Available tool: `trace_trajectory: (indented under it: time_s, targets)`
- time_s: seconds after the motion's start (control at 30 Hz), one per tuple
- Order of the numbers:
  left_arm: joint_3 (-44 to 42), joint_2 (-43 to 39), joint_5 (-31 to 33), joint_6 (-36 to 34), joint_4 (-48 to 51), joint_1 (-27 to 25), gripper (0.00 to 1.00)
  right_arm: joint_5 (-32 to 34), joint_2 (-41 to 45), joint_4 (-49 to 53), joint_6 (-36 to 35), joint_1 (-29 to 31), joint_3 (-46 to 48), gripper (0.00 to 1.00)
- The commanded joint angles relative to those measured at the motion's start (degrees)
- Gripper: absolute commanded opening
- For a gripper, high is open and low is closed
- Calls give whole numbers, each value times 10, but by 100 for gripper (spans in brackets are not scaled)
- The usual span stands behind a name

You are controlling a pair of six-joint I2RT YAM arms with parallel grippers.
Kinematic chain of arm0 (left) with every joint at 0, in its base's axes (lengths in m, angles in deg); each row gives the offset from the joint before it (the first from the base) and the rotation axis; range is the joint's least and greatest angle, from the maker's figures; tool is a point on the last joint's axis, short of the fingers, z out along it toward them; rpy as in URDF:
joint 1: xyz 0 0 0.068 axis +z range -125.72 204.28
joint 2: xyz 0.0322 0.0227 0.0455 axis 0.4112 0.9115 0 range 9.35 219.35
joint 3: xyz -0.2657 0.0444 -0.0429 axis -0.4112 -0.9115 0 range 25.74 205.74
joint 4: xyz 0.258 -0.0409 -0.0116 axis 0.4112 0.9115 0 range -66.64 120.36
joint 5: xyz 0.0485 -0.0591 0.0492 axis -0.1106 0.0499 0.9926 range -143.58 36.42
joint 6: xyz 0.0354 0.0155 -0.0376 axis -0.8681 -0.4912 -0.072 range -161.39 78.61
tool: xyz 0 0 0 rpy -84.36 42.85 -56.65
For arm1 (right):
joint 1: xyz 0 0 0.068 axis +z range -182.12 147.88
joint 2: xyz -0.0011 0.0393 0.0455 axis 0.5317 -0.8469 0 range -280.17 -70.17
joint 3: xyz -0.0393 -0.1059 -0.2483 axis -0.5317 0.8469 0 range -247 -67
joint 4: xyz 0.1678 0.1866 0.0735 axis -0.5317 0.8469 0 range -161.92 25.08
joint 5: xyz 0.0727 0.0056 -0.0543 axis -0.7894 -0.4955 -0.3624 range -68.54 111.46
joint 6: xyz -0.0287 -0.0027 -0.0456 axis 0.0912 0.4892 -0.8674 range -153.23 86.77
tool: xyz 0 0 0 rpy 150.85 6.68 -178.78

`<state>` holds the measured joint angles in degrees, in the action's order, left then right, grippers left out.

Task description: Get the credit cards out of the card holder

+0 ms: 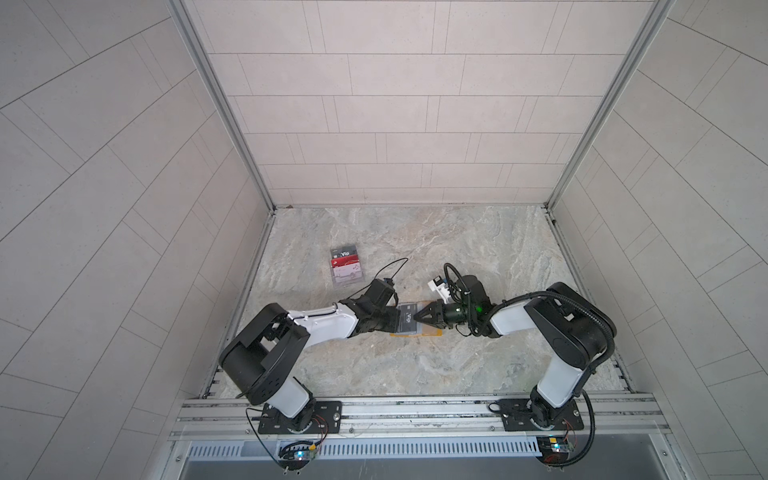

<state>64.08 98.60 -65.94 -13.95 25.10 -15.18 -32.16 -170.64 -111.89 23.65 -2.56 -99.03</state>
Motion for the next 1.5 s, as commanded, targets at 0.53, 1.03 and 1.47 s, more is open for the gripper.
trace_trajectory:
  time_s: [0.53,1.03,1.47]
  targets:
    - [-1,7,9,3,23,-4,3,23,47,127,-72,-6,-24,23]
    - [-8,11,8,5,11,-4,3,82,30,270,-109,16,-93,38]
    - [-11,12,5,4,10,-4,3,69,-19,187,-53,17,-83,31]
